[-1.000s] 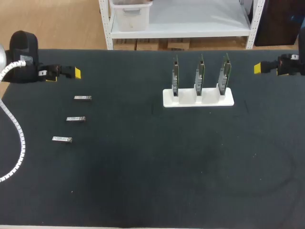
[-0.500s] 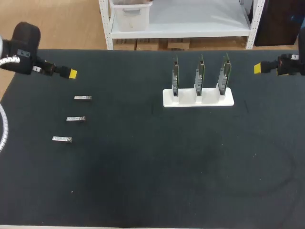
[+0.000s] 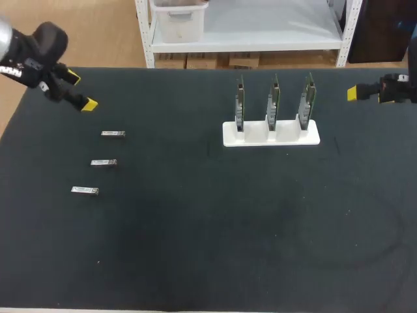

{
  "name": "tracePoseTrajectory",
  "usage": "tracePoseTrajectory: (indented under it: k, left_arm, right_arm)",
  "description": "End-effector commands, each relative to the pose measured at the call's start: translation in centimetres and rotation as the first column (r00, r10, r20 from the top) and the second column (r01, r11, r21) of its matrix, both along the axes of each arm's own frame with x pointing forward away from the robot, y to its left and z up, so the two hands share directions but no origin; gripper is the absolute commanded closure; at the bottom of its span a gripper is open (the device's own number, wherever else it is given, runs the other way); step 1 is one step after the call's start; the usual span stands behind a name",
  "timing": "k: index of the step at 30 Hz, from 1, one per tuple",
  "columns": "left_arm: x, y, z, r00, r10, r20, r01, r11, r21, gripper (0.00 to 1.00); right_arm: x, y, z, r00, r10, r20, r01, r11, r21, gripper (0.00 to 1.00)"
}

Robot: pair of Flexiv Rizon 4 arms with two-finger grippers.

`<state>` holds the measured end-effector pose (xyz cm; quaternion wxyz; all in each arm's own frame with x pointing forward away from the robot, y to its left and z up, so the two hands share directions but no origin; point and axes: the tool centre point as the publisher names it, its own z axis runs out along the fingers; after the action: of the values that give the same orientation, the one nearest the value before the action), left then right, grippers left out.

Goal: Pick up the optical module with the left hand, and insert it into the network port with the right hand.

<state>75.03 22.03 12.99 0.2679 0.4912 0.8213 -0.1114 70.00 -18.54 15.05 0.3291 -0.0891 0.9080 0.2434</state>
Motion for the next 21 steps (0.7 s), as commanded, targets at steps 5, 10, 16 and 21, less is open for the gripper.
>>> tracePoseTrajectory:
  k: [5, 10, 16, 21]
  left_arm:
    - [2.1, -0.8, -2.2, 0.969, -0.234, -0.074, 0.245, 0.929, 0.276, 0.0]
    - [2.3, -1.2, -3.8, 0.948, -0.29, -0.132, 0.318, 0.878, 0.358, 0.0]
    - [2.4, -1.0, -6.0, 0.935, -0.312, -0.17, 0.356, 0.829, 0.431, 0.0]
    - [2.8, -0.7, -7.1, 0.944, -0.263, -0.199, 0.326, 0.83, 0.453, 0.0]
  right_arm:
    - [0.0, 0.1, 0.0, 1.0, -0.003, 0.001, 0.003, 1.0, -0.002, 0.0]
    - [0.0, 0.1, 0.0, 1.0, -0.003, 0.001, 0.003, 1.0, -0.002, 0.0]
    - [0.0, 0.1, 0.0, 1.0, -0.003, 0.001, 0.003, 1.0, -0.002, 0.0]
    - [0.0, 0.1, 0.0, 1.0, -0.003, 0.001, 0.003, 1.0, -0.002, 0.0]
